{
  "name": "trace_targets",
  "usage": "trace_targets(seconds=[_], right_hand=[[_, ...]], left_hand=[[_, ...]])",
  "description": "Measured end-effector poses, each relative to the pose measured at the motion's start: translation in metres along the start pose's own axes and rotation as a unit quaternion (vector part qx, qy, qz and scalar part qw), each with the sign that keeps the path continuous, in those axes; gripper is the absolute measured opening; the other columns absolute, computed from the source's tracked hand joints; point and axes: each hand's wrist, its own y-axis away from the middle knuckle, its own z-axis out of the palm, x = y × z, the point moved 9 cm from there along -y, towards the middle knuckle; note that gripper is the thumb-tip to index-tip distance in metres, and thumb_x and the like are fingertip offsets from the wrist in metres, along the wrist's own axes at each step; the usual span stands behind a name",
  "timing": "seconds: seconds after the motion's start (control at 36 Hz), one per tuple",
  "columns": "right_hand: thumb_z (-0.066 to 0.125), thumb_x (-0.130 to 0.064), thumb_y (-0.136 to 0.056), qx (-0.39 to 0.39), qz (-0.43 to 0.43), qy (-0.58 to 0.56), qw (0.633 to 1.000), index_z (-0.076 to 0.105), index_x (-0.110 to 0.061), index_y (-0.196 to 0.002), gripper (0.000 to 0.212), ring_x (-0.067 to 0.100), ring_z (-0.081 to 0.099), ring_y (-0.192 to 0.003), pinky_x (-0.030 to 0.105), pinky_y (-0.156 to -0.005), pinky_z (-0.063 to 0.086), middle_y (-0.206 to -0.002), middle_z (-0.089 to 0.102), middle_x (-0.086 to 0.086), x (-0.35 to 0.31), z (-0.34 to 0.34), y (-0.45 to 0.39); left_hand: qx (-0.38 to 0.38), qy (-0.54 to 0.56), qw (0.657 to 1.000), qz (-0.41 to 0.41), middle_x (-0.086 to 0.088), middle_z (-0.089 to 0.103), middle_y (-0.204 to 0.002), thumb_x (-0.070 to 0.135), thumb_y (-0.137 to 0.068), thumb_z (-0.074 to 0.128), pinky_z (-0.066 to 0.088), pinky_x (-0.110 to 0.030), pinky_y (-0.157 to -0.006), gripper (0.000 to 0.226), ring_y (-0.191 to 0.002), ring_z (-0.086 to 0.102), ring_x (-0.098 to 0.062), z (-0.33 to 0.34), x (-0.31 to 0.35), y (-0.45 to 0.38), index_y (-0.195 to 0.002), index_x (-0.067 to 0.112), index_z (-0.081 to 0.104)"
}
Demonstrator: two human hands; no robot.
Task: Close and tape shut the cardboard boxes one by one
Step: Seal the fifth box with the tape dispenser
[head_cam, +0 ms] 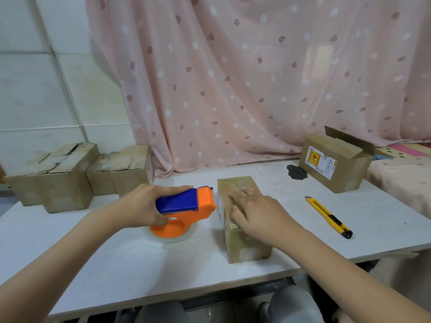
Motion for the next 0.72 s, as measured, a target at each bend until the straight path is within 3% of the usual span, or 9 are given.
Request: trace_targets(seconds=[0.19,0.25,0.33,0.39,0.44,0.5,0.53,0.61,0.72], right_hand=[[0.035,-0.035,-0.101,0.011,0.012,-0.022,1.000,0.053,-0.018,-0.135,0.042,0.021,0.044,-0.132,0.037,-0.093,0.048,-0.135,0.056,0.000,-0.002,-0.003,-0.002],[0.035,-0.037,-0.100,0.007,0.047,-0.023,0.999,0.063,-0.018,-0.107,0.035,0.027,0.055,-0.108,0.036,-0.080,0.049,-0.107,0.063,0.003,-0.003,-0.010,-0.004],[0.031,-0.039,-0.103,0.003,0.118,-0.060,0.991,0.045,-0.015,-0.067,0.046,0.032,0.049,-0.084,0.036,-0.077,0.043,-0.072,0.048,0.004,-0.005,-0.026,-0.013],[0.035,-0.037,-0.102,-0.007,0.178,-0.083,0.980,0.044,-0.013,-0.073,0.039,0.034,0.051,-0.092,0.038,-0.083,0.042,-0.082,0.050,0.006,-0.001,-0.030,-0.027],[0.043,-0.041,-0.096,-0.055,0.260,-0.115,0.957,0.053,-0.009,-0.105,0.035,0.040,0.051,-0.115,0.041,-0.095,0.044,-0.117,0.055,0.016,0.010,-0.014,-0.043],[0.051,-0.055,-0.080,-0.121,0.321,-0.122,0.931,0.045,-0.009,-0.137,0.074,0.046,0.045,-0.127,0.054,-0.107,0.040,-0.141,0.044,0.021,0.024,0.014,-0.059],[0.052,-0.059,-0.069,-0.142,0.328,-0.113,0.927,0.044,-0.010,-0.141,0.087,0.047,0.046,-0.126,0.057,-0.106,0.040,-0.142,0.044,0.021,0.032,0.030,-0.072],[0.055,-0.055,-0.059,-0.178,0.328,-0.058,0.926,0.055,-0.012,-0.120,0.075,0.042,0.054,-0.108,0.051,-0.096,0.047,-0.117,0.053,0.016,0.040,0.045,-0.090],[0.058,-0.051,-0.084,-0.223,0.274,0.003,0.936,0.051,-0.015,-0.091,0.037,0.036,0.054,-0.101,0.039,-0.082,0.047,-0.099,0.050,0.009,0.014,0.017,-0.078]], left_hand=[[0.017,0.017,1.000,-0.015,0.012,0.057,-0.074,0.032,-0.079,0.075,0.039,-0.014,-0.056,0.082,-0.066,0.052,-0.008,0.001,-0.019,0.022,-0.131,0.073,0.027],[0.029,0.006,1.000,-0.008,0.014,0.057,-0.073,0.033,-0.078,0.074,0.039,-0.015,-0.057,0.081,-0.068,0.052,-0.004,0.002,-0.016,0.021,-0.129,0.074,0.028],[0.027,-0.012,1.000,-0.007,0.022,0.057,-0.068,0.033,-0.076,0.074,0.036,-0.015,-0.056,0.081,-0.067,0.051,-0.002,0.003,-0.010,0.016,-0.132,0.071,0.029],[0.018,-0.020,1.000,-0.009,0.034,0.056,-0.071,0.033,-0.076,0.074,0.035,-0.015,-0.055,0.081,-0.066,0.052,0.000,0.004,-0.008,0.013,-0.134,0.069,0.031],[0.015,-0.018,1.000,-0.015,0.033,0.056,-0.067,0.031,-0.076,0.075,0.036,-0.014,-0.056,0.081,-0.067,0.052,-0.001,0.003,-0.007,0.012,-0.135,0.066,0.033],[0.011,-0.020,1.000,-0.013,0.039,0.055,-0.070,0.031,-0.076,0.075,0.036,-0.013,-0.056,0.081,-0.067,0.053,0.000,0.002,-0.003,0.011,-0.137,0.065,0.035],[0.008,-0.022,1.000,-0.010,0.046,0.052,-0.073,0.030,-0.076,0.075,0.036,-0.013,-0.056,0.081,-0.066,0.052,0.000,0.002,-0.002,0.012,-0.137,0.064,0.034],[0.007,-0.021,1.000,-0.015,0.049,0.050,-0.074,0.030,-0.076,0.074,0.035,-0.014,-0.055,0.081,-0.065,0.052,0.000,0.001,-0.002,0.014,-0.138,0.064,0.035],[0.024,-0.017,0.999,-0.022,0.025,0.053,-0.066,0.030,-0.075,0.074,0.032,-0.014,-0.055,0.082,-0.065,0.051,-0.002,0.000,-0.008,0.014,-0.140,0.062,0.036]])
